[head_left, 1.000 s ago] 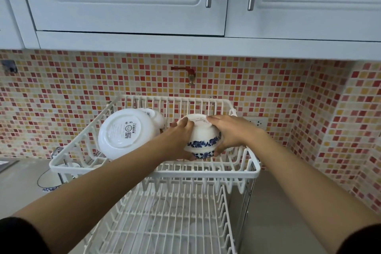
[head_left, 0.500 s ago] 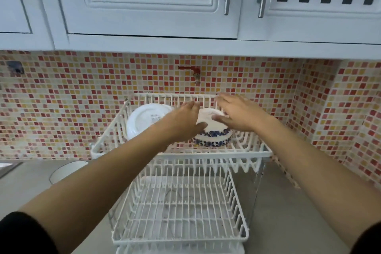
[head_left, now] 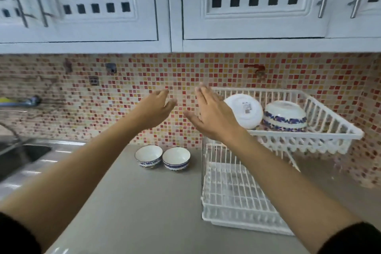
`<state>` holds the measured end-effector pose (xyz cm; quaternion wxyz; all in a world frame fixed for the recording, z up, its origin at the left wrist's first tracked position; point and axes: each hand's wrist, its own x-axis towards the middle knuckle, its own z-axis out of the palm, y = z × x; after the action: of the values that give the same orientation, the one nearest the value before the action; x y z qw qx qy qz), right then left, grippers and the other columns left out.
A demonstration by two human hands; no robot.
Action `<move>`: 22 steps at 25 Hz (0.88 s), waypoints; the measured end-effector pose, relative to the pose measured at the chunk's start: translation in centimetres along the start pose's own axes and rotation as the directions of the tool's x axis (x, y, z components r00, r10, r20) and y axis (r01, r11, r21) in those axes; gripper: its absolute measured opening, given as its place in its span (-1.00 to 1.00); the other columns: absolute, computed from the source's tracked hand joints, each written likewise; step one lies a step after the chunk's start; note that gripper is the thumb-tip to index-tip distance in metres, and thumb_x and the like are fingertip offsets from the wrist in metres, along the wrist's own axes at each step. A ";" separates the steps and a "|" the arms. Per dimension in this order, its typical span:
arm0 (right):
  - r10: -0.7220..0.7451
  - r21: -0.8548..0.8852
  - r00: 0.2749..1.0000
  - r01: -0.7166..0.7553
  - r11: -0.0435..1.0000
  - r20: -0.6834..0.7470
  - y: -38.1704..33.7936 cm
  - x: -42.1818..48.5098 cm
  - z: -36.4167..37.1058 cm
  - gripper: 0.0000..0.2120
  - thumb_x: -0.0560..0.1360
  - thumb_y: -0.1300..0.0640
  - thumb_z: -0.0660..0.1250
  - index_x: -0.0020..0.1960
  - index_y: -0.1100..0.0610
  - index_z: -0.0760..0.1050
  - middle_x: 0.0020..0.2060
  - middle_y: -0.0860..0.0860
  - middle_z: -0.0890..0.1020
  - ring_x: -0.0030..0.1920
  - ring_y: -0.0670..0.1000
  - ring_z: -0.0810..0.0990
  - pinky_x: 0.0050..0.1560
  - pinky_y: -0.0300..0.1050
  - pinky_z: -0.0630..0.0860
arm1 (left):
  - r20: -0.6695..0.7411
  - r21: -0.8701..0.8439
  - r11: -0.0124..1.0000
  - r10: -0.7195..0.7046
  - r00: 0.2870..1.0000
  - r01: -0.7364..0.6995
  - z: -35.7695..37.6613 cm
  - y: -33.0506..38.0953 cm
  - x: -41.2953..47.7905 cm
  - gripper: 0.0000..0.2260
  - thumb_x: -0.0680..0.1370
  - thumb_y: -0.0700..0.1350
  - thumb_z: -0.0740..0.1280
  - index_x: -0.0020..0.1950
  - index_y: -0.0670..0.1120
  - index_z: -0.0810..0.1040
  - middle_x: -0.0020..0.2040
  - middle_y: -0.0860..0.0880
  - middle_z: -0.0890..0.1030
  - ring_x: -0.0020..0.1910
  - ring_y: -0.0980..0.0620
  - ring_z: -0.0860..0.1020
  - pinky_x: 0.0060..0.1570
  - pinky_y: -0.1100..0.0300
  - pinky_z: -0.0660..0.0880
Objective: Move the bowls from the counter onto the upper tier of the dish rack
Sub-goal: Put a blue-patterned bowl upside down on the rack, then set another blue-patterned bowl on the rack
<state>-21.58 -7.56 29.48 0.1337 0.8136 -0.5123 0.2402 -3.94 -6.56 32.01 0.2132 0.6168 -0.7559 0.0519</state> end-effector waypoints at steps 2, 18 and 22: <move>0.000 0.024 1.000 -0.001 1.000 0.030 -3.8 0.6 2.4 -0.27 0.56 -0.27 -0.08 0.54 0.19 -0.11 0.55 0.12 -0.07 0.55 0.07 -0.08 0.51 0.01 -0.08 | 0.045 0.025 0.997 -0.073 0.996 0.072 0.9 -3.6 -1.8 -0.47 0.63 0.10 0.00 0.51 -0.19 0.14 0.52 -0.18 0.22 0.51 -0.16 0.19 0.45 -0.06 0.18; 0.288 -0.138 0.843 -0.253 0.958 0.455 -4.7 0.3 26.1 -0.34 0.59 -0.16 -0.01 0.51 0.27 0.02 0.51 0.17 0.13 0.52 0.15 0.05 0.49 0.10 -0.03 | 0.379 0.115 0.939 -0.342 0.860 0.323 18.8 -16.6 -4.9 -0.59 0.64 0.03 0.03 0.29 -0.26 0.36 0.27 -0.27 0.47 0.24 -0.25 0.47 0.18 -0.01 0.39; 0.372 -0.116 0.791 -0.364 0.924 0.486 -2.7 1.6 31.3 -0.35 0.59 -0.14 0.01 0.51 0.27 0.02 0.50 0.17 0.14 0.50 0.15 0.11 0.47 0.08 0.06 | 0.446 0.122 0.920 -0.385 0.808 0.372 23.9 -18.4 -2.5 -0.60 0.63 0.03 0.04 0.26 -0.26 0.38 0.27 -0.26 0.48 0.24 -0.26 0.47 0.18 0.00 0.39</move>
<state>-10.65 -22.15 3.89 -0.0456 0.7312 -0.6795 0.0388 7.84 -16.77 6.07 0.0243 0.7523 -0.6457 -0.1289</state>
